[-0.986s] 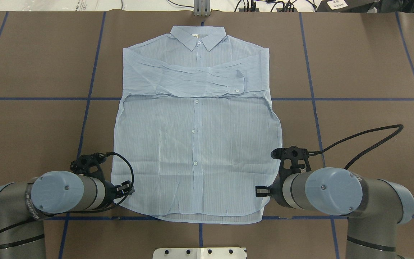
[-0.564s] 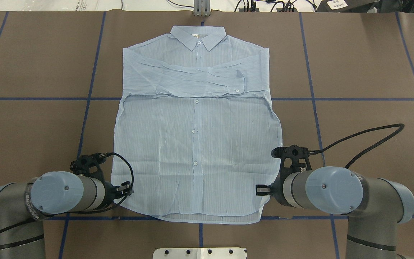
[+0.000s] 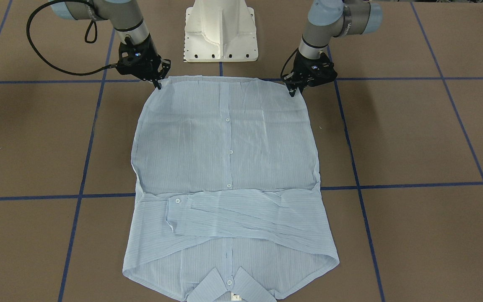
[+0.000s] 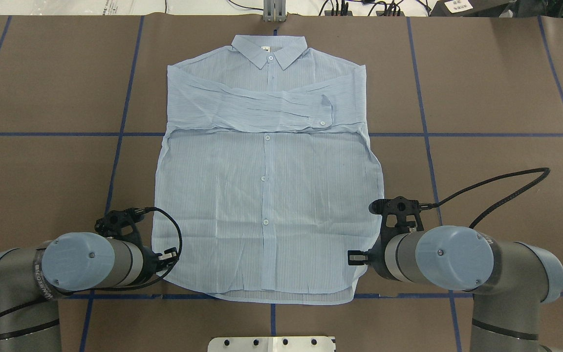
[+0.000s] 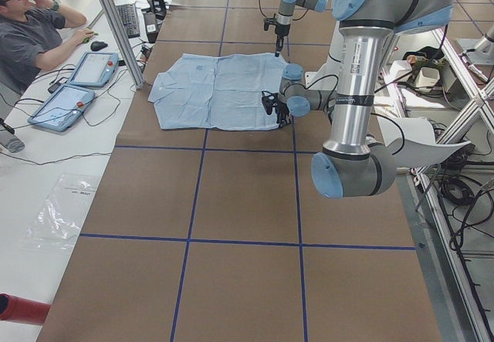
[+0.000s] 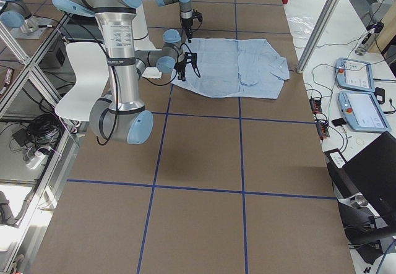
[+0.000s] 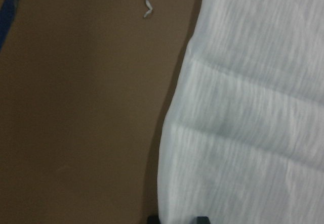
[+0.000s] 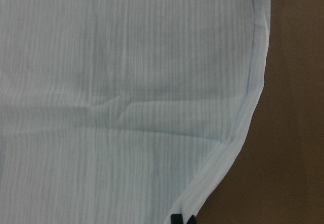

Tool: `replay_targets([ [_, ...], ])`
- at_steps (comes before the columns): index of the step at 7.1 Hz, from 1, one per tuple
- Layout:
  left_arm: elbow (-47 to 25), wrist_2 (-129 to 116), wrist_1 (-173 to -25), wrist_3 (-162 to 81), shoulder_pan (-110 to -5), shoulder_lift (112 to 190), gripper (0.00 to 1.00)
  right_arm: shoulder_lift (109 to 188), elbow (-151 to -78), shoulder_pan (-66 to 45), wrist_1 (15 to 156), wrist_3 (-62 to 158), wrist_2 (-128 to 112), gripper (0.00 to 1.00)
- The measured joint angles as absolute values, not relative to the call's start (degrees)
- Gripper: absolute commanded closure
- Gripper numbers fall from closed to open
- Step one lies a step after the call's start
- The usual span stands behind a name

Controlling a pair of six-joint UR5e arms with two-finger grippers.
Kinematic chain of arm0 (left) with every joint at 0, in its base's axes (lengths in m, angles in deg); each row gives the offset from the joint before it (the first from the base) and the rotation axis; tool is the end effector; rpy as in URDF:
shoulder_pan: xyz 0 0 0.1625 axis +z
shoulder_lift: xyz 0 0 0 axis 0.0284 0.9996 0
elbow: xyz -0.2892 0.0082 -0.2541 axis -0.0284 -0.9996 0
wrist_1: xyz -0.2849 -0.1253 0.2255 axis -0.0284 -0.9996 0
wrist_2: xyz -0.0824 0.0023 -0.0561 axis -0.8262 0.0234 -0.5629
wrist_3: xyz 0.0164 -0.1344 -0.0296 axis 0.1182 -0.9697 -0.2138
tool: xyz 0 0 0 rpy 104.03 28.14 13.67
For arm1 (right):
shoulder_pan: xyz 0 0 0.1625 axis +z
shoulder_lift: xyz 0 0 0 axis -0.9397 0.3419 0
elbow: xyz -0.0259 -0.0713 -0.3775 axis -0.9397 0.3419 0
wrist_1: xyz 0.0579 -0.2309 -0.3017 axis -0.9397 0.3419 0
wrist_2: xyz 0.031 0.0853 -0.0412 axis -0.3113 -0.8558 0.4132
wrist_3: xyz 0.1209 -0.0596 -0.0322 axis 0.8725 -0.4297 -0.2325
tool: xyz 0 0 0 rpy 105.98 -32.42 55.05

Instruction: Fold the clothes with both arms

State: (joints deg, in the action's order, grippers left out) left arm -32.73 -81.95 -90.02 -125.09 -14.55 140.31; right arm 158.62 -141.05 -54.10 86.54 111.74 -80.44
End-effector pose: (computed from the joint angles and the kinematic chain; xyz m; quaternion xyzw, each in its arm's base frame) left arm 0.4823 -0.2614 0.3686 -0.0298 0.4150 -0.1748 0.8924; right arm -0.4632 -0.2575 0.3216 0.0559 -0.4322 0.0291 0.8996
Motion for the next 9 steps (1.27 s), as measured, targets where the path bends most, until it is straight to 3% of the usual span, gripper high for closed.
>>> replay_targets([
  [1,-32.8,-82.0,-89.9,-125.1,-14.5,140.4,1.0,158.6,-141.0,-54.1,86.5,111.7,-80.4,1.0],
  [4,-33.6,-82.0,-89.7,-125.1,-14.7,140.4,1.0,158.6,-141.0,-53.9,86.5,111.8,-80.4,1.0],
  [9,-43.8,-82.6,-79.9,-121.6,-15.7,140.1,1.0,158.3,-143.9,-49.8,86.5,111.6,-82.8,1.0],
])
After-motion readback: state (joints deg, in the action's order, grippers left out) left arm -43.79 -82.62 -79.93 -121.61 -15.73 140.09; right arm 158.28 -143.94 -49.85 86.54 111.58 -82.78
